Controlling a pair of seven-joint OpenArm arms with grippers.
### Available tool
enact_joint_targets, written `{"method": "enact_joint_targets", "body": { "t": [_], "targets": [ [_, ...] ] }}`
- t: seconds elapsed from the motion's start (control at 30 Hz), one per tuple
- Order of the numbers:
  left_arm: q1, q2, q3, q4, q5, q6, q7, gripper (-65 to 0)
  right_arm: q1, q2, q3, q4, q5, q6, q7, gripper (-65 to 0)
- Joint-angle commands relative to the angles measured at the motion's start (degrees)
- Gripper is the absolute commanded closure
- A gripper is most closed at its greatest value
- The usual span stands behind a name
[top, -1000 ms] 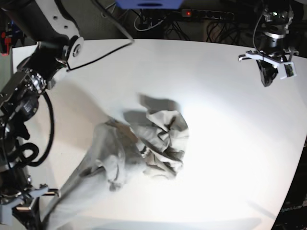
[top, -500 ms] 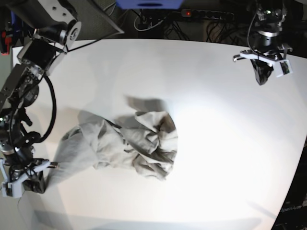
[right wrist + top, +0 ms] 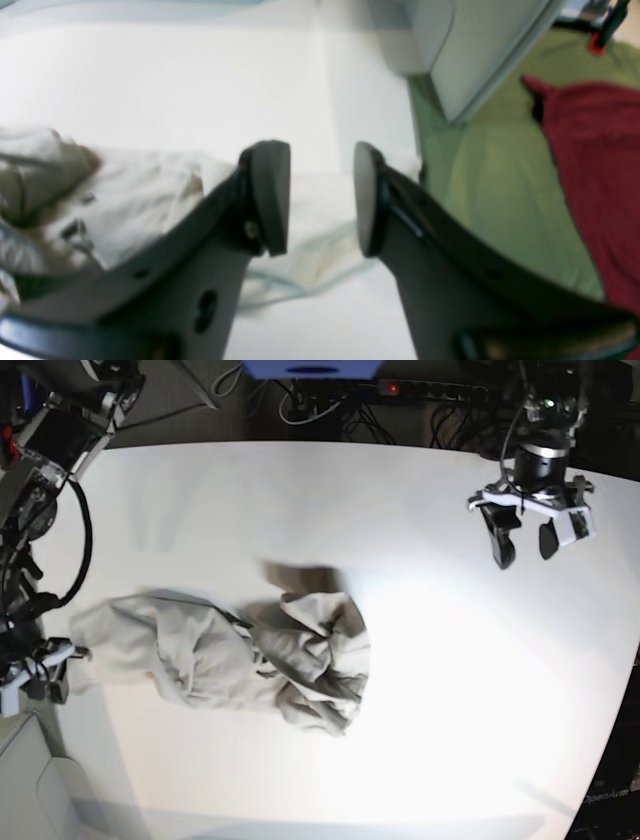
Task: Layout the t-shirt on the table in an organized manner, then fold the t-shirt properly
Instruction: 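Lower the left gripper onto the shirt pile and grasp fabric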
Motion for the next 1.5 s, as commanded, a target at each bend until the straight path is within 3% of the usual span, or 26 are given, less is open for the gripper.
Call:
{"method": "enact_joint_targets", "body": {
  "t": [0.0,0.23,0.5,0.97,1.37,1.47],
  "targets": [
    [-1.3,-0.6,1.6,0.7,-0.1,0.0,-1.7,-39.8,0.1,0.8,1.2,1.0,0.3,-0.8,1.5,-22.5],
    [-12.5,-0.1,11.7,-3.9,-0.1,0.2,-1.5,-39.8,-8.1,0.0,2.6,4.3,0.5,-0.5,1.5,-22.5],
    [-22.2,0.8,21.2,-15.3,-0.1,0.5,-1.8,-39.8,-10.7,-0.2,2.3,7.0,0.4,-0.5,1.5,-22.5],
    [-30.4,5.8,22.7,-27.9,0.0,0.0,-1.8,-39.8,-10.3,-1.1,2.2,6.9,0.4,-0.5,1.5,-22.6],
    [-33.1,5.8,27.4,-29.8,0.0,0.0,-1.8,-39.8,-10.3,-1.8,-0.6,7.0,0.4,-0.6,1.5,-22.6],
    [-33.2,5.8,27.4,-30.1,0.0,0.0,-1.8,-32.8,-10.3,-1.8,-0.6,7.0,0.4,-0.6,1.5,-22.6]
  ]
}}
